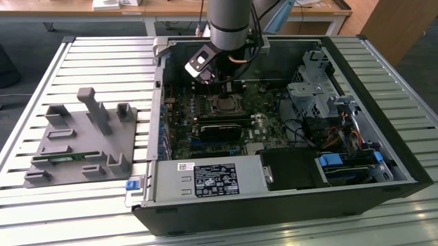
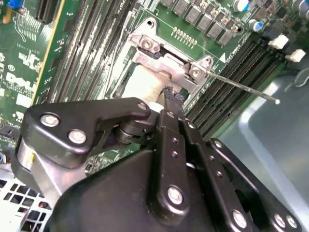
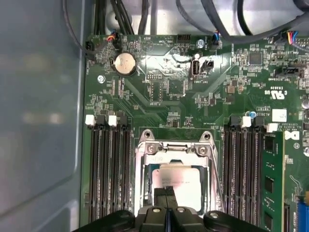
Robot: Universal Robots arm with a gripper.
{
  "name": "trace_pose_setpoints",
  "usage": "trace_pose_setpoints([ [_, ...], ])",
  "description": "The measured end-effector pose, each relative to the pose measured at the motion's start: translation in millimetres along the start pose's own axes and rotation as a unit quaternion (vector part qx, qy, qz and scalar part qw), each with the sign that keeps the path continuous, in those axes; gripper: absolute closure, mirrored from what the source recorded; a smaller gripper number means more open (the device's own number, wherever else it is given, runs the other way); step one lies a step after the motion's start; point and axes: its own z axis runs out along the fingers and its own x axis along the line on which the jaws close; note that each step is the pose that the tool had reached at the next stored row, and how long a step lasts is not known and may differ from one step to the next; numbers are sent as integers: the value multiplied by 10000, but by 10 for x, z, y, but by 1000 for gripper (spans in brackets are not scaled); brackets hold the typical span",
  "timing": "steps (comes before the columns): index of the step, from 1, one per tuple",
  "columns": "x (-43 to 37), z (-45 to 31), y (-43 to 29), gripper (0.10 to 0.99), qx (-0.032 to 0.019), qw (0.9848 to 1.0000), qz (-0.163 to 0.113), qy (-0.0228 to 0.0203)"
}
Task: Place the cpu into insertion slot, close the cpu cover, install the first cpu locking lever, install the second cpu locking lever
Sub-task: 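Close the cpu cover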
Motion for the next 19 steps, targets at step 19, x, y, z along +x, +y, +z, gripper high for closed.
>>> trace_pose_setpoints([
  [19, -8, 119, -109, 980, 1, 10000, -1, -10],
])
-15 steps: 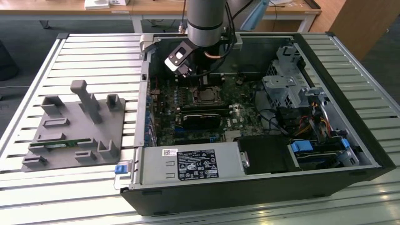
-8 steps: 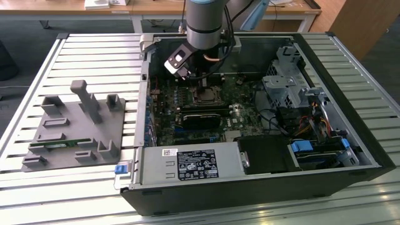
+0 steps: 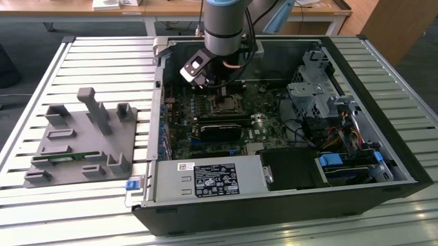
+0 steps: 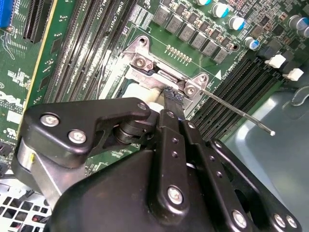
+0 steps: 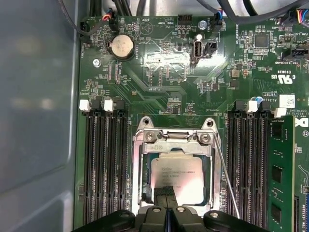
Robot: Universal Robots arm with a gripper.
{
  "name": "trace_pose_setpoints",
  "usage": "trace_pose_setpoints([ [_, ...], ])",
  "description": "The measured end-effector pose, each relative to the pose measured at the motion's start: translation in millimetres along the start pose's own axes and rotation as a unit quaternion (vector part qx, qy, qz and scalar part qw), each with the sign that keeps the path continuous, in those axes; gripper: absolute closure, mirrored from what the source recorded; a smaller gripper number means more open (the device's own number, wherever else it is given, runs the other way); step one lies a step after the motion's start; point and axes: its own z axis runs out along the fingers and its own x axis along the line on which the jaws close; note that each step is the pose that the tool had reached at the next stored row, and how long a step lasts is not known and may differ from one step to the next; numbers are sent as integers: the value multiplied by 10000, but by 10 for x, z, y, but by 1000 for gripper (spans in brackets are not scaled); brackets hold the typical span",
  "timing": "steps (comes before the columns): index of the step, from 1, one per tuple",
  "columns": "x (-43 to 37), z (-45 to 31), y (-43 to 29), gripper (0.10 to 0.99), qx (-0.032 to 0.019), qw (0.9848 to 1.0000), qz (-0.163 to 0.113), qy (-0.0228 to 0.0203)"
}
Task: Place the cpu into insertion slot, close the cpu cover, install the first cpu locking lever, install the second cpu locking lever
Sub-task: 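Close the cpu cover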
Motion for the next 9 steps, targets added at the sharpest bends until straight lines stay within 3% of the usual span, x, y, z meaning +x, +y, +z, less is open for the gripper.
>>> trace_pose_setpoints([
  [5, 0, 0, -1, 980, 0, 10000, 0, -3],
  [9, 2, -41, 0, 980, 0, 10000, 0, -2],
])
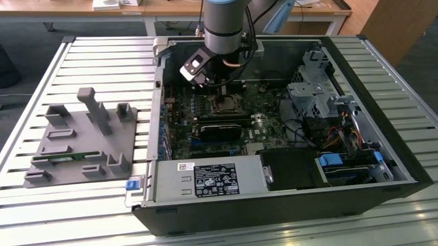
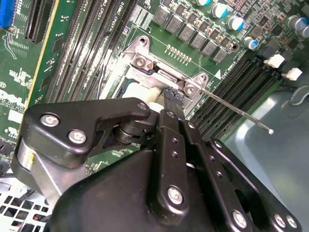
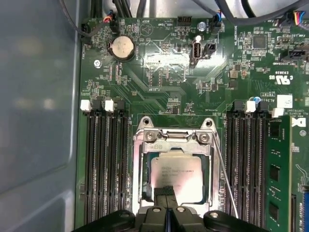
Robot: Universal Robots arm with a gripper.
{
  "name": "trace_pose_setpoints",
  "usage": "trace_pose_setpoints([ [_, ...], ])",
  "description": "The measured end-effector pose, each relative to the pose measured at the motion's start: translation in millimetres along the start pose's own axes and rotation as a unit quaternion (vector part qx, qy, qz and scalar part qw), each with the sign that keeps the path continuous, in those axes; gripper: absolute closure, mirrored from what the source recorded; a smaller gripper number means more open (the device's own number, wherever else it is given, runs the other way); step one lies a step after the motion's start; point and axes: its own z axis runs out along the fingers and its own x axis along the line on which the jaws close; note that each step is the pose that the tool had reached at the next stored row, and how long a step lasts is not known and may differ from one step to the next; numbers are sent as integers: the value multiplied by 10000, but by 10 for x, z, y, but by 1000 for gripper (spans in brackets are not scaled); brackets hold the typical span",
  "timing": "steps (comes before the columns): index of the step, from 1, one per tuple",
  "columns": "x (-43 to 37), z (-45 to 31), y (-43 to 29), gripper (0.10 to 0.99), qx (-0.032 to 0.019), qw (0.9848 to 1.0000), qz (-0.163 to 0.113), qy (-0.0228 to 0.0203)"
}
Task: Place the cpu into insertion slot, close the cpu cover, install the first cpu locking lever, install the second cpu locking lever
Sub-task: 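Close the cpu cover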
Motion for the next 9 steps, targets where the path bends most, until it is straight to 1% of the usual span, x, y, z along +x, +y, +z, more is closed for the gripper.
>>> trace_pose_setpoints([
  [3, 3, -51, 2, 980, 0, 10000, 0, -1],
  [6, -2, -53, 2, 980, 0, 10000, 0, 0],
  [9, -43, -52, 4, 980, 1, 10000, 7, -1],
])
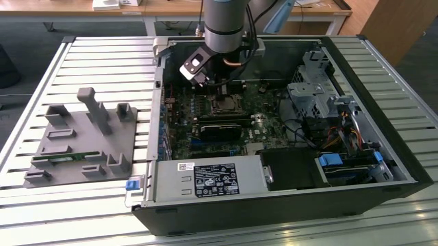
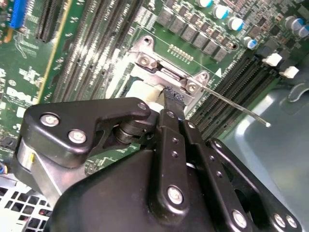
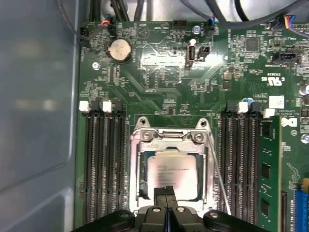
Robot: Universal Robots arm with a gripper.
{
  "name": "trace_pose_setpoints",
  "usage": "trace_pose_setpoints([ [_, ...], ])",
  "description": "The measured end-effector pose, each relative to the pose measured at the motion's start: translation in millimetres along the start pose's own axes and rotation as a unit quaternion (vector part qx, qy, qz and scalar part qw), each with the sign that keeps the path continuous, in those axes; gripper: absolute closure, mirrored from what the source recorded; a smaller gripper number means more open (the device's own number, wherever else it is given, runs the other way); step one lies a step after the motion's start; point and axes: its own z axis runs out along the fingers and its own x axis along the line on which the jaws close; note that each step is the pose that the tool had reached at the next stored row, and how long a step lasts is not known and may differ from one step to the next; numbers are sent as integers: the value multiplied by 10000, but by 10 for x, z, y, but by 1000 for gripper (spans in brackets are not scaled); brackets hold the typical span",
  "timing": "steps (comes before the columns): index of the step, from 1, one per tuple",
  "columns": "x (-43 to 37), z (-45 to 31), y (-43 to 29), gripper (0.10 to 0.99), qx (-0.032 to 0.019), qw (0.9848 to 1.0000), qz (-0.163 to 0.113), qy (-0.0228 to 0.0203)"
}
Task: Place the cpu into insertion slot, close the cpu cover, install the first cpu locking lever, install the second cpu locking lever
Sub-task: 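Close the cpu cover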
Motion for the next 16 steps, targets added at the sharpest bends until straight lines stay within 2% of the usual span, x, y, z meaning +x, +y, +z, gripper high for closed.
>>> trace_pose_setpoints([
  [4, -29, 2, 21, 980, -1, 10000, 3, 0],
  [11, -30, 9, 138, 980, 1, 10000, 3, 0],
  [16, -29, 11, 150, 980, 1, 10000, 3, 0],
])
